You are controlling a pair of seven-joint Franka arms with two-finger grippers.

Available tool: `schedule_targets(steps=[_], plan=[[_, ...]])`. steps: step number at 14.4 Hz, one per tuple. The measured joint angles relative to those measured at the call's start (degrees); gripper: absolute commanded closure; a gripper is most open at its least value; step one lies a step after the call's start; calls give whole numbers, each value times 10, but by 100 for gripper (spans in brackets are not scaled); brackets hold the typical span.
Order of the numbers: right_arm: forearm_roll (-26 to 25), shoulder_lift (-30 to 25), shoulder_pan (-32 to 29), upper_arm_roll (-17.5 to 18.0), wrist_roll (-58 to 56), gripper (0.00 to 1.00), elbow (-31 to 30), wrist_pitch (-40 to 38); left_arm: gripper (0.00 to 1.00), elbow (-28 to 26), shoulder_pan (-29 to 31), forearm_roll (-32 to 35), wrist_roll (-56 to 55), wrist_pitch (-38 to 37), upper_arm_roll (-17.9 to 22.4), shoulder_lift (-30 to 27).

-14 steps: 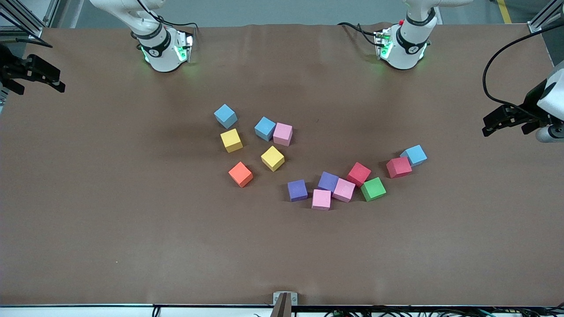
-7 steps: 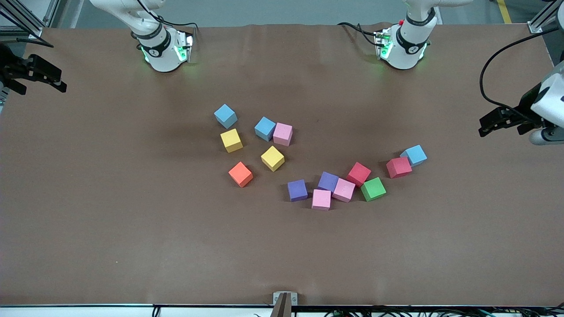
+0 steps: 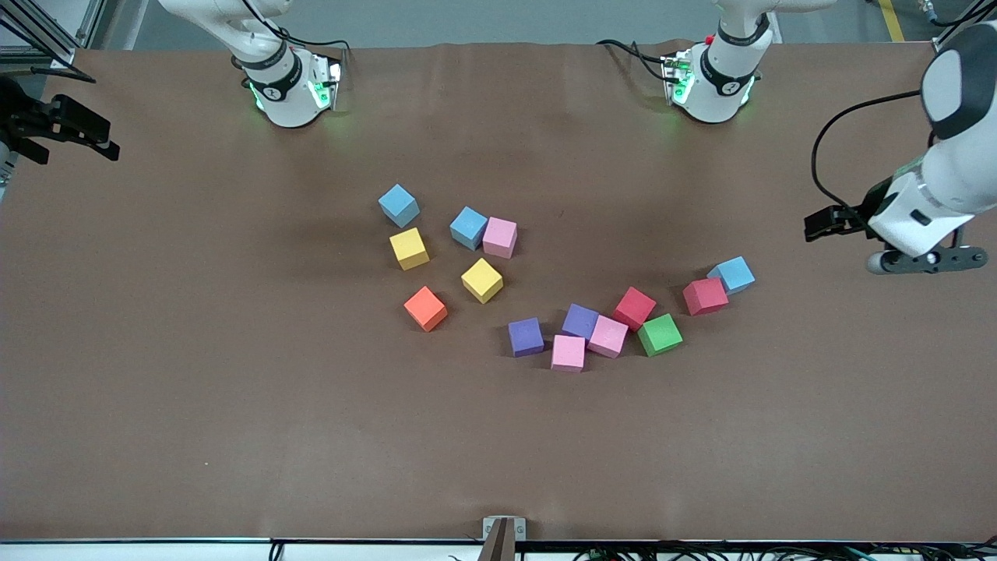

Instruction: Arrange 11 blocks into digit 3

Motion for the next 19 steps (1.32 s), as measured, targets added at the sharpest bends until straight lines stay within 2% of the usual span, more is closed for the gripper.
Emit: schedule_targets(steps=[11, 15, 19], plan=[[15, 0, 0, -3, 3, 0, 0, 18, 0, -223, -3, 0, -123, 242, -56, 8], [15, 0, 0, -3, 4, 0, 0, 22, 0, -258, 1, 0, -135, 283, -56, 28], [7, 0, 0, -2, 3, 0, 0, 22, 0, -282, 3, 0, -168, 362, -55, 64]])
